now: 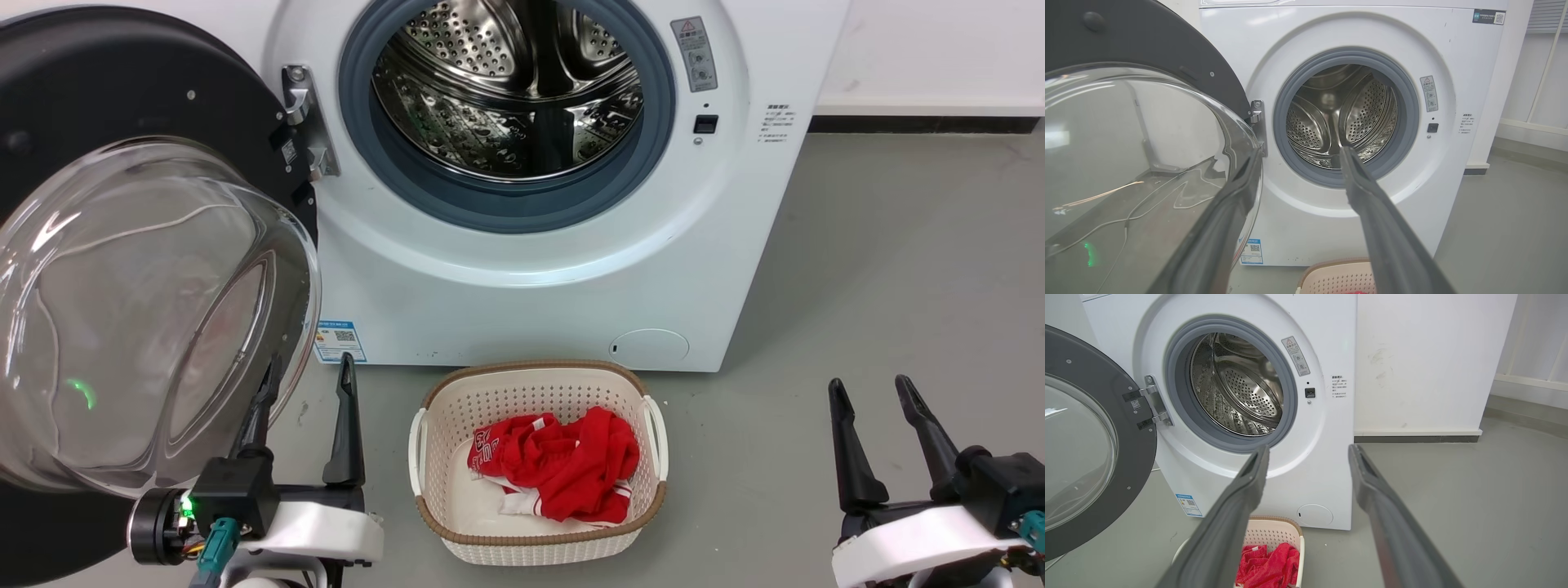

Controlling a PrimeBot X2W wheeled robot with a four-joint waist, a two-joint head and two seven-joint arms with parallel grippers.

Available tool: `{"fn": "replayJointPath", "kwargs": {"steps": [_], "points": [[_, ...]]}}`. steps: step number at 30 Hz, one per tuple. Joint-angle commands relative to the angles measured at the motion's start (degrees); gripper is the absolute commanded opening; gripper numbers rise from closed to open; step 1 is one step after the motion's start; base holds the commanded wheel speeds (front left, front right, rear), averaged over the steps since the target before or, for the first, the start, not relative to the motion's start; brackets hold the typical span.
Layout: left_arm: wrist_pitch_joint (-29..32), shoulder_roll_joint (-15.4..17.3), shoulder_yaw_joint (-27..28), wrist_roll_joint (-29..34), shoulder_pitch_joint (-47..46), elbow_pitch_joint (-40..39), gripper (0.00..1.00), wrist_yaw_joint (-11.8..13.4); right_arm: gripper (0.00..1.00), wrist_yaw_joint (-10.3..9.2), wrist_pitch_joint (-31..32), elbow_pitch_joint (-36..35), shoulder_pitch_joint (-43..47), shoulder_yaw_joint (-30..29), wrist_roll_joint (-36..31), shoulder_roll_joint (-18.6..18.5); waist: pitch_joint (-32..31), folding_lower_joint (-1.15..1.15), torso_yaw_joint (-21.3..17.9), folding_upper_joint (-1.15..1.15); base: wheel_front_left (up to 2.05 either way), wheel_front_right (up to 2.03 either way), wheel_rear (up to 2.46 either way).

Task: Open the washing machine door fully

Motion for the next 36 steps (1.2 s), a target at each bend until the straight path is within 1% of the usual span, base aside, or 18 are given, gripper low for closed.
{"fn": "replayJointPath", "kwargs": {"steps": [1,7,12,20,26,36], "points": [[-0.1,-0.5,0.4,0.2,-0.9,0.5,1.00,-0.4,1.00,-0.04,0.0,-0.4,0.4,-0.2,-0.4,0.1,-0.2,0.00,-0.3,0.00,0.00,0.00,0.00],[-0.1,-1.8,2.5,1.2,-0.2,2.0,1.00,0.0,1.00,-0.04,-0.2,-0.4,1.4,-0.3,-0.9,0.1,-0.8,0.00,-1.2,0.00,0.00,0.00,0.00],[-0.1,-2.6,4.2,2.0,0.6,2.1,1.00,-0.6,1.00,-0.04,-0.4,0.1,1.7,-0.3,-0.7,0.1,-1.1,0.00,-1.4,0.00,0.00,0.00,0.00],[-0.1,-3.1,5.5,5.0,1.7,3.1,1.00,-2.4,1.00,-0.04,-0.5,0.7,2.2,0.2,-0.8,0.1,-1.5,0.00,-1.8,0.00,0.00,0.00,0.00],[-0.1,-4.1,6.2,6.0,2.3,3.4,1.00,-3.1,1.00,-0.04,-0.5,0.6,2.3,0.2,-0.7,0.1,-1.5,0.00,-1.9,0.00,0.00,0.00,0.00],[-0.1,-4.8,7.5,7.1,2.3,4.1,1.00,-4.4,1.00,-0.04,-0.6,1.1,1.7,0.3,-0.4,0.1,-1.2,0.00,-2.0,0.00,0.00,0.00,0.00]]}}
